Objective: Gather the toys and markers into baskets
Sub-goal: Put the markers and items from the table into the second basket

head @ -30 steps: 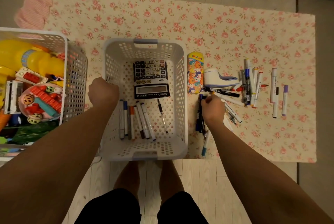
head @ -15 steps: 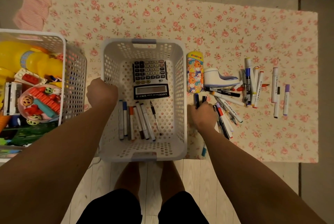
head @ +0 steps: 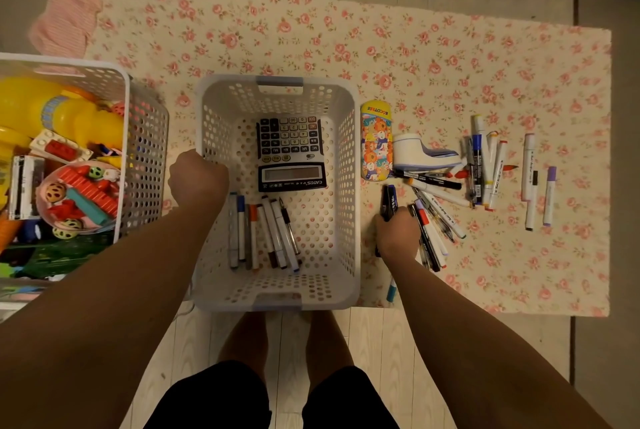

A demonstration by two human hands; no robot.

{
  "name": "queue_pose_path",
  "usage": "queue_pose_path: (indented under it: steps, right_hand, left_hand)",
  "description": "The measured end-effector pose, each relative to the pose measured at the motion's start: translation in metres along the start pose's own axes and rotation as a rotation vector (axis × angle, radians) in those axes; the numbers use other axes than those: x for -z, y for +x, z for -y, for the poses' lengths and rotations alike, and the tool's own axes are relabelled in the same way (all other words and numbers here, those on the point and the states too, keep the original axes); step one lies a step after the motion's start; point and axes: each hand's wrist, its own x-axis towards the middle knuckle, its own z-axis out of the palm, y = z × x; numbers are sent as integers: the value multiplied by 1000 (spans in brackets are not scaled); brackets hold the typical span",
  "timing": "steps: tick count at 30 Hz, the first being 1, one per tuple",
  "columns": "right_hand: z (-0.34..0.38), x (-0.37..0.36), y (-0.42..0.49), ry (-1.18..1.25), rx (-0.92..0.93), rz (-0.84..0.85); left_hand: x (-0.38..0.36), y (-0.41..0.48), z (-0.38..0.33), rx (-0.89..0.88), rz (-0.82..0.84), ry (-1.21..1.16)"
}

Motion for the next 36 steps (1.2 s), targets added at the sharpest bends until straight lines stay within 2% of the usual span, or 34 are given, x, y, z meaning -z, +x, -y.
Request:
queue_pose_path:
  steps: [5, 9, 13, 16, 20, 24, 26, 31, 36]
  right_hand:
    - [1, -6, -3, 51, -18, 36]
    - [10, 1, -11, 108, 40, -109]
    - [44, 27, -23, 356, 188, -291]
    - [76, 50, -35, 561, 325, -330]
    - [115, 60, -58, 687, 488, -212]
    - [130, 39, -80, 581, 567, 43]
    - [125, 22, -86, 476, 561, 159]
    - [99, -18, -86, 155, 532, 325]
    - [73, -48, -81, 47, 396, 421]
  left_hand:
    - [2, 1, 0, -6, 10, 2]
    - [4, -1, -2, 0, 23, -10]
    - [6, -3, -3, -5, 33, -6]
    - [8, -5, -3, -11, 32, -1]
    - [10, -8, -6, -26, 31, 32]
    - [9, -7, -5, -11, 35, 20]
    - [9, -6, -4, -6, 34, 11]
    - [8, -4, -2, -23, 45, -3]
    - [7, -5, -2, -29, 56, 0]
